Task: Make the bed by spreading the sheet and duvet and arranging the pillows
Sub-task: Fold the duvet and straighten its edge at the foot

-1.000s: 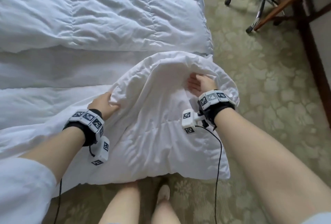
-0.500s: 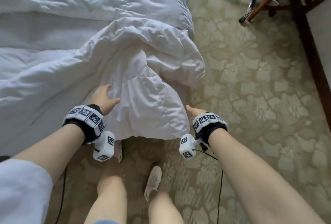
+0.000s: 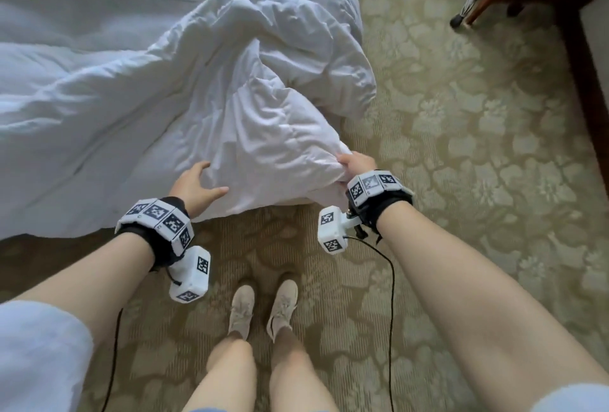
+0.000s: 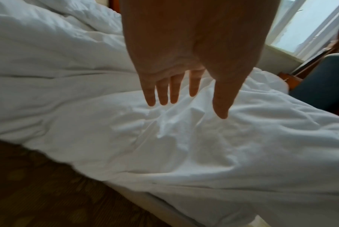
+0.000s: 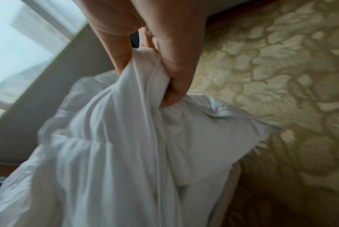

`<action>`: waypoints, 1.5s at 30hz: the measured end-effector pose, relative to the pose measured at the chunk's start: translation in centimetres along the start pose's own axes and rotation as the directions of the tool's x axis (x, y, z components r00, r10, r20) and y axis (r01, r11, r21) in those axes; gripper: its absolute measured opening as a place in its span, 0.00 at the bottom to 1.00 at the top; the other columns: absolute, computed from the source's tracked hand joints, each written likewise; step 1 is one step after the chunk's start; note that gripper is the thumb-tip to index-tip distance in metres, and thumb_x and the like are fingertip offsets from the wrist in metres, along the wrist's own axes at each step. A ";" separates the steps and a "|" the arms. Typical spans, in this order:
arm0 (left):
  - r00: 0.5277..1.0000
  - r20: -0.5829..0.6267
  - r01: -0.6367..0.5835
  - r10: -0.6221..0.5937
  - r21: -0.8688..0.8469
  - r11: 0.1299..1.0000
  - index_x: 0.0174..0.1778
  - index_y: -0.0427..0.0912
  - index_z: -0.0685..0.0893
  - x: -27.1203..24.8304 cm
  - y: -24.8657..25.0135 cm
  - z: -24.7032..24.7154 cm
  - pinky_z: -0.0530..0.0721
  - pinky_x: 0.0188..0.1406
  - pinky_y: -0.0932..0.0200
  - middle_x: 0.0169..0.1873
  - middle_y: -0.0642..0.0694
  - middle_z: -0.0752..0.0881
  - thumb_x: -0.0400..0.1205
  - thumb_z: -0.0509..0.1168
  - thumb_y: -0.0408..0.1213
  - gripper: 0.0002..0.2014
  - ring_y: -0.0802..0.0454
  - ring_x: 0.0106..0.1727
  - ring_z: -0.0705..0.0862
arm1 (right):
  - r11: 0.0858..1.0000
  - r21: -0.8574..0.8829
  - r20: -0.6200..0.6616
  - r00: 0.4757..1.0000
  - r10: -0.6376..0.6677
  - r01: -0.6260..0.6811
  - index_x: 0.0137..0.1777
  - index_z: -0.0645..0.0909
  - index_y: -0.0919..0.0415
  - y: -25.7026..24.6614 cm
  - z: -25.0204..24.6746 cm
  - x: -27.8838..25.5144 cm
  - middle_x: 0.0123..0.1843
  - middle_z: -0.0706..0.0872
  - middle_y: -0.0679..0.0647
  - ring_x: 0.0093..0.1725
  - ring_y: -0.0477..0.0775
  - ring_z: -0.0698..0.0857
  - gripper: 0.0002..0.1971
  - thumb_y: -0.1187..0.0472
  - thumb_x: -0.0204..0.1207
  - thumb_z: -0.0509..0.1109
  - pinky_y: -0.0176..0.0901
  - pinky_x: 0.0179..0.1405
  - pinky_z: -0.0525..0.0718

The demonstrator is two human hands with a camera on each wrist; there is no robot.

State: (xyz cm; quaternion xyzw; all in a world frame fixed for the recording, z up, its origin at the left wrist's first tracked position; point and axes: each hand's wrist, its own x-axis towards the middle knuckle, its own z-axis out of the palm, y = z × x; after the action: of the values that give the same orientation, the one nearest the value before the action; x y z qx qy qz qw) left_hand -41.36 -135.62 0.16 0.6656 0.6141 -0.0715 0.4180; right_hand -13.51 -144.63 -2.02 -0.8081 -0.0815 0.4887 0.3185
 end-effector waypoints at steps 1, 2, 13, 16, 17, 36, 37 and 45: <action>0.999 0.022 -0.034 0.034 -0.022 0.999 0.78 0.43 0.65 -0.5 1.0 -0.7 0.68 0.75 0.47 0.76 0.38 0.69 0.75 0.72 0.41 0.36 0.41 0.77 0.69 | 1.000 0.004 0.010 1.000 -0.022 0.022 0.51 0.87 0.64 -1.3 -0.7 -1.0 0.38 0.83 0.51 0.49 0.55 0.80 0.09 0.62 0.75 0.67 0.55 0.63 0.82; 0.996 0.052 -0.075 0.077 -0.044 0.996 0.78 0.42 0.65 -1.0 2.2 -1.3 0.68 0.75 0.48 0.76 0.37 0.69 0.74 0.74 0.40 0.37 0.41 0.77 0.69 | 0.997 0.044 0.006 0.998 -0.070 0.069 0.39 0.88 0.59 -2.8 -1.3 -2.2 0.32 0.81 0.50 0.45 0.56 0.79 0.06 0.64 0.74 0.69 0.55 0.57 0.82; 0.820 -0.205 -0.516 0.535 0.141 0.845 0.55 0.41 0.84 -4.5 15.3 -8.2 0.77 0.50 0.51 0.51 0.34 0.87 0.79 0.60 0.36 0.12 0.36 0.55 0.83 | 0.826 0.071 -0.020 0.829 -0.559 0.559 0.54 0.81 0.66 -17.9 -4.6 -16.1 0.49 0.85 0.56 0.49 0.54 0.83 0.16 0.58 0.71 0.76 0.45 0.53 0.82; 0.801 -0.258 -0.547 0.541 0.054 0.836 0.53 0.42 0.87 -4.5 17.4 -10.2 0.76 0.48 0.54 0.50 0.35 0.88 0.79 0.59 0.31 0.13 0.40 0.55 0.84 | 0.672 -0.592 0.004 0.836 -0.549 0.445 0.71 0.70 0.57 -17.8 -6.4 -15.1 0.68 0.75 0.59 0.70 0.60 0.71 0.38 0.45 0.64 0.78 0.56 0.71 0.72; 0.797 -0.251 -0.561 0.549 0.029 0.827 0.56 0.43 0.87 -4.4 18.2 -10.5 0.77 0.51 0.55 0.51 0.37 0.89 0.79 0.60 0.30 0.14 0.41 0.57 0.84 | 0.566 -0.751 -0.036 0.835 -0.549 0.340 0.72 0.68 0.53 -17.3 -6.7 -14.8 0.69 0.70 0.59 0.72 0.61 0.67 0.38 0.44 0.63 0.78 0.59 0.71 0.70; 0.832 -0.498 -0.118 0.244 0.271 0.955 0.60 0.48 0.82 9.6 35.3 -8.2 0.76 0.59 0.47 0.56 0.36 0.85 0.77 0.63 0.32 0.16 0.37 0.59 0.81 | 0.369 -0.699 0.239 0.687 -0.687 0.612 0.62 0.74 0.58 -33.5 -21.9 5.5 0.59 0.83 0.65 0.56 0.63 0.82 0.14 0.66 0.78 0.58 0.45 0.49 0.76; 0.819 -0.522 -0.093 0.240 0.292 0.952 0.62 0.49 0.81 10.7 36.2 -8.6 0.75 0.61 0.46 0.59 0.37 0.84 0.77 0.62 0.32 0.17 0.37 0.62 0.80 | 0.359 -0.690 0.258 0.677 -0.690 0.629 0.62 0.75 0.59 -35.1 -22.5 7.0 0.59 0.83 0.65 0.57 0.63 0.82 0.14 0.67 0.78 0.57 0.44 0.49 0.75; 0.760 -0.648 0.201 0.057 0.317 0.927 0.69 0.46 0.75 20.7 41.2 -13.2 0.69 0.63 0.47 0.66 0.39 0.78 0.73 0.65 0.31 0.25 0.38 0.67 0.73 | 0.343 -0.628 0.271 0.609 -0.746 0.699 0.42 0.78 0.56 -49.5 -26.1 21.0 0.43 0.80 0.59 0.43 0.58 0.78 0.09 0.68 0.75 0.58 0.40 0.39 0.67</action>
State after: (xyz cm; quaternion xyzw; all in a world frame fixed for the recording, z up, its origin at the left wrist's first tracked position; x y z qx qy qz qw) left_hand -5.88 -107.17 15.30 0.6906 0.7211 0.0324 0.0457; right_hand 28.05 -107.92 20.23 -0.7579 -0.5920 0.2040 0.1832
